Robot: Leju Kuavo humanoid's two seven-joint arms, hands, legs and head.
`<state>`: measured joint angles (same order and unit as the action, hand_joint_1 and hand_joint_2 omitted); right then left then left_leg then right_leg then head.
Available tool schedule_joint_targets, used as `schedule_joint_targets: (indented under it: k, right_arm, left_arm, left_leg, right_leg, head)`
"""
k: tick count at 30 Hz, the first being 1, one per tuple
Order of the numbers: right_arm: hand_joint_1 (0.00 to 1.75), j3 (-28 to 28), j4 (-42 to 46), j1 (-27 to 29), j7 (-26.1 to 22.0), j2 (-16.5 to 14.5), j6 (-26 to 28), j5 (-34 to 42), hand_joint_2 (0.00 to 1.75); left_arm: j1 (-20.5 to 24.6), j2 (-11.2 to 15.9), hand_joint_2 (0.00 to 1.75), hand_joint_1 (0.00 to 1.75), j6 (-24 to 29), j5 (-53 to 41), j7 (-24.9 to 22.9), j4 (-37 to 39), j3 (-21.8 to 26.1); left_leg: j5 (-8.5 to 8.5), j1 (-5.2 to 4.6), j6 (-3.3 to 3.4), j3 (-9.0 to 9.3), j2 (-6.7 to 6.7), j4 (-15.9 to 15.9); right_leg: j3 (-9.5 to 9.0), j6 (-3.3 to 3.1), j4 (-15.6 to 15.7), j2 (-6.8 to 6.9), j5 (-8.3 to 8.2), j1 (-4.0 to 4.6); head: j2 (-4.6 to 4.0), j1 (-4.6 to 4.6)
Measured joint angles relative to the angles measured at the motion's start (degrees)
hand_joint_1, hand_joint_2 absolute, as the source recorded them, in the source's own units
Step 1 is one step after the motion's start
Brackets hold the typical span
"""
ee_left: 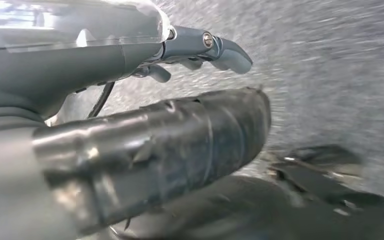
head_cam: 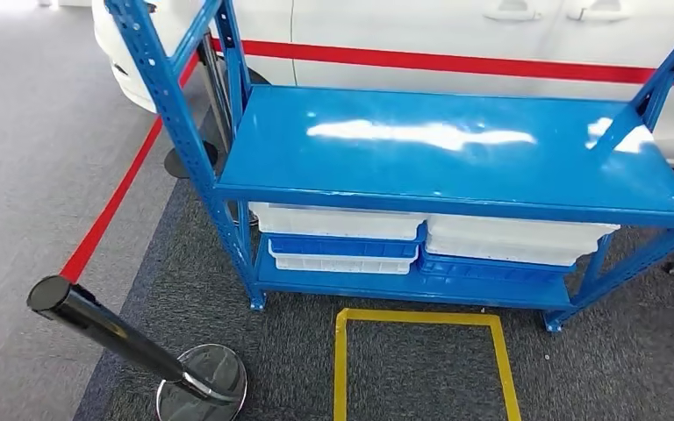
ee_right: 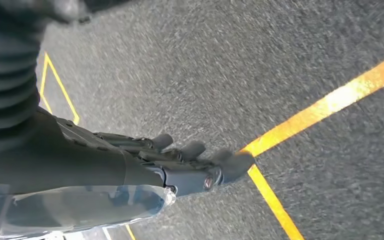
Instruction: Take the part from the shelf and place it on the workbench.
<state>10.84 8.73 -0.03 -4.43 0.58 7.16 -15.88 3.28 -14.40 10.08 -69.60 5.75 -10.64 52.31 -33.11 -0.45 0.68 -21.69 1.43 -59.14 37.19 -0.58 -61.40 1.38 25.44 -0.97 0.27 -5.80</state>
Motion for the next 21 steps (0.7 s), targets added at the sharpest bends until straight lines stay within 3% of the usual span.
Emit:
schedule_joint_targets:
  k: [2, 3, 4, 5, 7, 8, 9, 12, 13, 15, 17, 19, 20, 21]
  right_arm:
    - [0.0, -0.08, 0.01, -0.03, 0.02, -0.01, -0.01, 0.1, 0.0]
    - [0.0, -0.13, 0.01, -0.02, 0.02, -0.01, -0.02, 0.14, 0.0]
    - [0.0, -0.19, 0.01, -0.03, 0.02, -0.01, -0.02, 0.14, 0.0]
    - [0.0, -0.26, 0.01, -0.02, 0.01, -0.01, -0.01, 0.14, 0.0]
    - [0.0, -0.41, 0.0, 0.06, -0.01, -0.01, 0.0, 0.14, 0.0]
    - [0.0, -0.48, -0.01, 0.07, -0.05, -0.01, 0.03, 0.14, 0.0]
    - [0.0, -0.52, -0.01, 0.1, -0.11, -0.01, 0.08, 0.13, 0.0]
    - [0.0, -0.57, -0.08, 0.34, -0.13, -0.18, 0.27, 0.09, 0.0]
    - [0.0, -0.62, -0.09, 0.27, -0.02, -0.24, 0.28, 0.09, 0.0]
    - [0.0, -0.77, 0.06, -0.39, 0.22, -0.27, 0.25, 0.12, 0.0]
    - [0.0, -0.91, 0.31, -1.16, 0.28, -0.2, 0.16, 0.16, 0.0]
    - [0.0, -0.97, 0.43, -1.74, 0.29, -0.12, 0.01, 0.23, 0.0]
    - [0.0, -0.98, 0.44, -1.85, 0.29, -0.12, -0.05, 0.26, 0.0]
    - [0.0, -0.98, 0.44, -1.89, 0.29, -0.12, -0.08, 0.27, 0.0]
  left_arm:
    - [0.43, -0.03, 0.0, 0.0, 0.0, 0.03, -0.01, 0.0, -0.01]
    - [0.47, -0.04, 0.0, 0.0, 0.0, 0.04, -0.01, 0.0, -0.01]
    - [0.46, -0.04, 0.0, 0.0, 0.0, 0.07, 0.04, 0.0, -0.01]
    - [0.41, -0.04, 0.0, 0.0, -0.02, 0.11, 0.13, 0.0, -0.01]
    - [0.11, -0.04, 0.0, 0.0, -0.06, 0.24, 0.4, 0.0, -0.01]
    - [-0.06, -0.04, 0.0, 0.0, -0.08, 0.33, 0.53, 0.0, 0.0]
    - [-0.22, -0.04, 0.0, 0.0, -0.09, 0.41, 0.57, 0.0, 0.01]
    - [-0.37, 0.07, 0.0, 0.0, -0.17, 0.51, -0.02, 0.01, 0.1]
    - [-0.25, 0.11, 0.0, 0.0, -0.22, 0.49, -0.21, 0.01, 0.13]
    - [0.34, 0.09, 0.0, 0.0, -0.25, 0.45, -0.41, -0.01, 0.13]
    - [1.23, 0.01, 0.0, 0.0, -0.24, 0.31, -0.53, -0.03, 0.12]
    - [1.81, -0.04, 0.0, 0.0, -0.24, 0.13, -0.51, -0.04, 0.1]
    - [1.81, -0.04, 0.0, 0.0, -0.24, 0.07, -0.51, -0.04, 0.1]
    - [1.77, -0.04, 0.0, 0.0, -0.24, 0.05, -0.5, -0.04, 0.1]
  left_leg:
    - [3.06, 0.25, -0.64, -4.74, -0.46, -8.27]
    - [3.14, 0.42, -0.95, -7.78, -0.73, -12.28]
    - [1.66, 0.54, -1.2, -10.35, -0.88, -14.73]
    - [-1.01, 0.64, -1.38, -12.5, -0.92, -15.76]
    - [-6.85, 0.69, -1.42, -15.53, -0.96, -14.58]
    - [-8.0, 0.64, -1.21, -16.56, -1.06, -12.61]
    - [-6.87, 0.56, -0.8, -17.25, -1.2, -10.0]
    - [8.31, -0.36, 1.19, -18.02, -2.31, -1.81]
    - [11.64, -0.76, 1.56, -17.81, -2.76, -0.79]
    - [11.78, -0.95, 1.79, -16.78, -3.18, -0.83]
    - [11.48, -0.63, 2.3, -15.93, -3.01, -0.01]
    - [11.25, -0.39, 2.9, -15.51, -2.79, 0.73]
    - [10.98, -0.36, 3.07, -15.38, -2.7, 0.78]
    - [10.84, -0.36, 3.13, -15.34, -2.64, 0.79]
  right_leg:
    - [-2.41, -0.63, 1.13, -0.78, 1.16, -0.22]
    - [-3.8, -0.86, 1.81, -1.15, 1.82, -0.26]
    - [-5.15, -0.99, 2.41, -1.62, 2.42, -0.26]
    - [-6.58, -1.04, 2.97, -2.19, 3.04, -0.26]
    - [-9.59, -0.97, 3.82, -3.51, 4.37, -0.24]
    - [-11.09, -0.92, 4.08, -4.07, 5.17, -0.18]
    - [-12.38, -0.87, 4.22, -4.48, 6.0, -0.09]
    - [-15.23, -0.4, 4.22, -5.25, 8.96, 0.12]
    - [-16.09, -0.1, 4.25, -5.5, 9.98, 0.13]
    - [-17.72, 0.46, 4.56, -5.7, 11.47, 0.1]
    - [-17.43, 0.72, 2.88, -4.25, 12.73, 0.12]
    - [-13.44, 0.98, -3.27, -2.4, 15.39, 0.17]
    - [-10.73, 1.18, -6.95, -2.06, 16.76, 0.13]
    - [-9.3, 1.32, -8.99, -1.99, 17.51, 0.07]
  head:
    - [0.0, -0.01]
    - [0.01, 0.01]
    - [0.0, 0.01]
    - [-0.01, 0.01]
    - [-0.01, 0.01]
    - [-0.01, 0.01]
    - [-0.01, 0.02]
    - [-0.01, -0.04]
    - [-0.02, -0.07]
    - [-0.02, -0.04]
    - [-0.01, -0.03]
    - [-0.01, -0.08]
    - [-0.01, -0.1]
    - [-0.01, -0.1]
